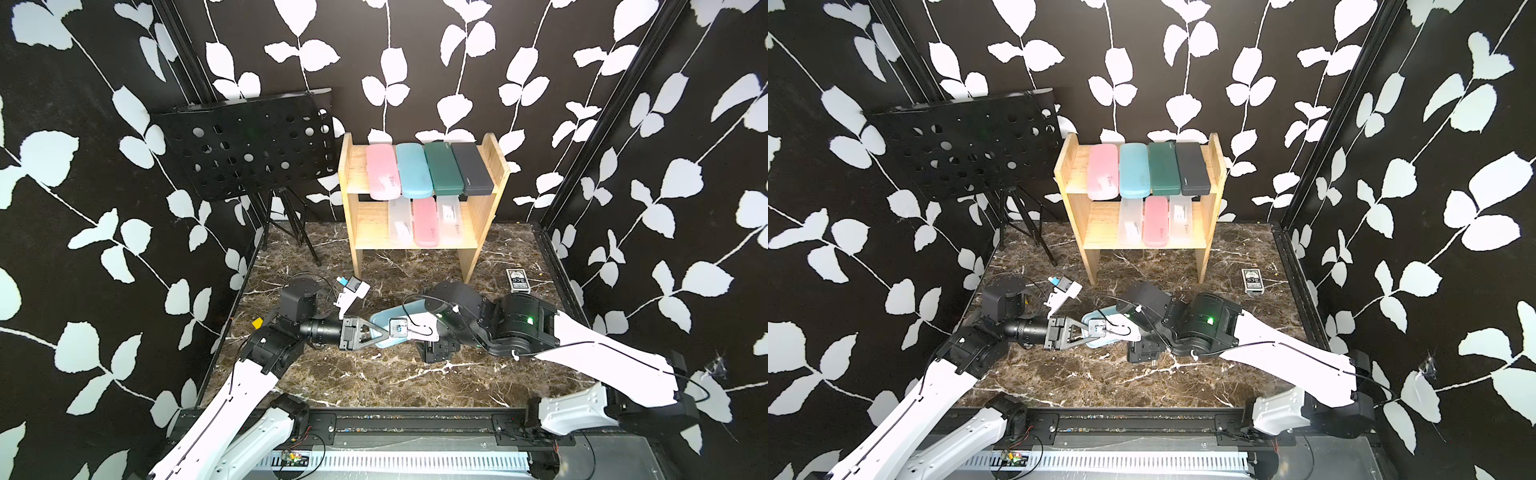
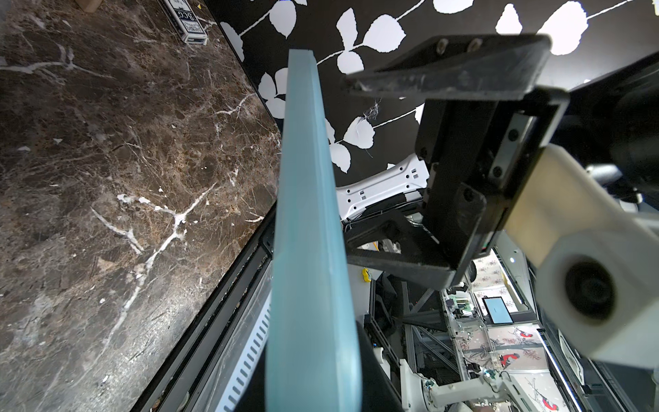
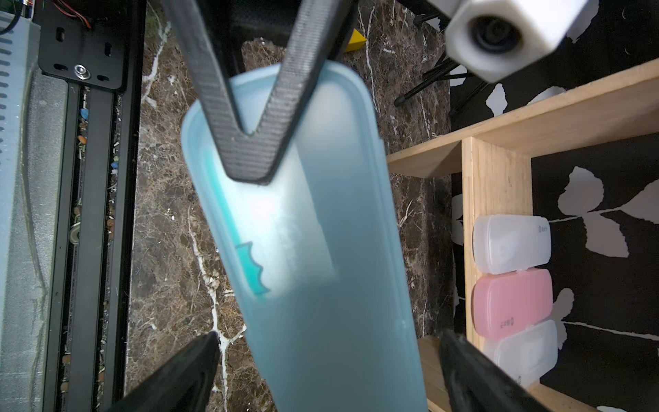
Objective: Remove the pencil cases from the shelf
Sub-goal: Pick up the pencil case from the shelf.
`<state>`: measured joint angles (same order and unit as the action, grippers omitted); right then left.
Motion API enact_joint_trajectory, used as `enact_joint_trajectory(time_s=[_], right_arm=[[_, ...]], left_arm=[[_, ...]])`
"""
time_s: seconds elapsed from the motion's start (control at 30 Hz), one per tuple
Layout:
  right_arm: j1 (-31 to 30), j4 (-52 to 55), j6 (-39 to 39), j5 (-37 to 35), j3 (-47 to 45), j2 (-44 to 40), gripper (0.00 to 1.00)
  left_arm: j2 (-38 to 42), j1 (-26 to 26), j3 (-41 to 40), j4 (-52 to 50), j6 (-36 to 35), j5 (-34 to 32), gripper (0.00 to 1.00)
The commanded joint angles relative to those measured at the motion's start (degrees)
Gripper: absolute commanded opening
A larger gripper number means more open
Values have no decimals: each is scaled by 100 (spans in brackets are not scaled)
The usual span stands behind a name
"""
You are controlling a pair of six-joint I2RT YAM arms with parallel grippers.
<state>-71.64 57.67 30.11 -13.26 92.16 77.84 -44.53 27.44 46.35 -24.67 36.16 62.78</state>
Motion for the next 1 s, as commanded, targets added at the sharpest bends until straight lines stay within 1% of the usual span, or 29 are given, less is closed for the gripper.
enact_joint_trajectory(time_s=[0.0, 0.1, 0.4, 0.47, 0.57, 0.67, 0.7, 0.83, 0.87, 0.9, 0.93, 0.97], right_arm=[[-61, -256, 178, 20, -14, 61, 99], [-70, -148, 170, 177, 70, 192, 99], [-57, -333, 346, 124, -148, 258, 99], [-48, -334, 308, 121, -180, 275, 98], [13, -322, 218, 180, -219, 291, 89], [51, -370, 191, 161, -338, 263, 84], [65, -386, 174, 164, -376, 250, 80], [124, -440, 62, 165, -407, 180, 54], [124, -441, 42, 149, -393, 168, 51], [131, -451, 9, 115, -389, 167, 50], [132, -450, -32, 74, -390, 153, 50], [144, -450, -76, 37, -399, 152, 50]], left_arm=[[109, -29, -29, 10, -136, 222, 0], [102, -28, -20, 14, -136, 232, 0], [128, -28, -20, 28, -128, 265, 0], [144, -28, -20, 23, -127, 288, 0], [174, -29, 2, 14, -127, 309, 0], [184, -28, 15, 14, -136, 328, 0], [186, -28, 19, 8, -136, 329, 0], [169, -33, -3, -12, -160, 301, 0], [165, -26, -17, -12, -166, 305, 0], [149, -28, -11, -11, -172, 282, 0], [139, -28, 4, -12, -179, 255, 2], [140, -28, 16, -12, -201, 213, 19]])
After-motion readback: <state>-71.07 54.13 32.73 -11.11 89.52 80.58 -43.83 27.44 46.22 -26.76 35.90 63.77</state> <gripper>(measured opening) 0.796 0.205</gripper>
